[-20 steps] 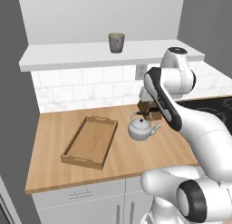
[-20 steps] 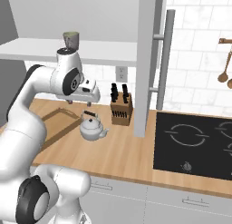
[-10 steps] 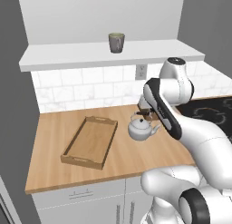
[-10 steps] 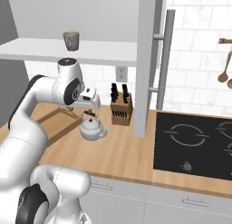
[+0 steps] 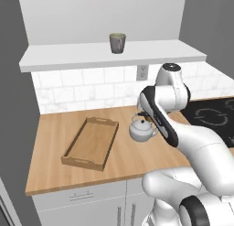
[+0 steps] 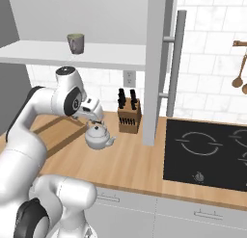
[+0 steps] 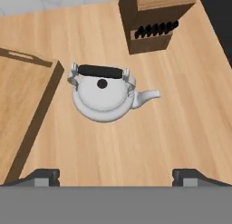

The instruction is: Pick the kettle from the counter and place it on the tray. Then pick the mug from the cabinet and place it on the tray. Then close the cabinet doors.

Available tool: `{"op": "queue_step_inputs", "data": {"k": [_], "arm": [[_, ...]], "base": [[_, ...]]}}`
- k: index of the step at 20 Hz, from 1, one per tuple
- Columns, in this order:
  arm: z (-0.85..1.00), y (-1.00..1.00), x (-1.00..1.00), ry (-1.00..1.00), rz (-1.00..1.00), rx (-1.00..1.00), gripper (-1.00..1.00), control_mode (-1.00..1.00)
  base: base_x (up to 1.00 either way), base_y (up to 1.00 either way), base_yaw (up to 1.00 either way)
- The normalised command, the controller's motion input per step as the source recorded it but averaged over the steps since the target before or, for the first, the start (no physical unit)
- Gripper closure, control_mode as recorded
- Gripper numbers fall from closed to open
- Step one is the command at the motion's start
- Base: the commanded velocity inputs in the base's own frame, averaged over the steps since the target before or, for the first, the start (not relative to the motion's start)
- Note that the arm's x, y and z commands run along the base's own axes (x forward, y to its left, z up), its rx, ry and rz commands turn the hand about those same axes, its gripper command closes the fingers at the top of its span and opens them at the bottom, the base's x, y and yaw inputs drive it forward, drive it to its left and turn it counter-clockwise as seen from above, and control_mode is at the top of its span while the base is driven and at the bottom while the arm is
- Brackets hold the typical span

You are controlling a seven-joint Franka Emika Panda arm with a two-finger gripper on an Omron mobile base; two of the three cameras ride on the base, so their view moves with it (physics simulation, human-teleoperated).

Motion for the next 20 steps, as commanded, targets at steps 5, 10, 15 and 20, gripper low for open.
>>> {"op": "queue_step_inputs", "data": {"k": [5, 10, 15, 20], "arm": [[-0.11, 0.0, 0.39, 0.0, -0.32, 0.07, -1.0, -1.0], [-0.18, 0.0, 0.36, 0.0, -0.21, 0.05, -1.0, -1.0], [-0.06, 0.0, 0.01, 0.02, -0.01, 0.0, -1.0, -1.0], [-0.23, 0.0, 0.26, 0.0, -0.07, 0.04, -1.0, -1.0]], "base": [[0.0, 0.0, 0.0], [0.0, 0.0, 0.0], [0.0, 0.0, 0.0], [0.0, 0.0, 0.0]]}}
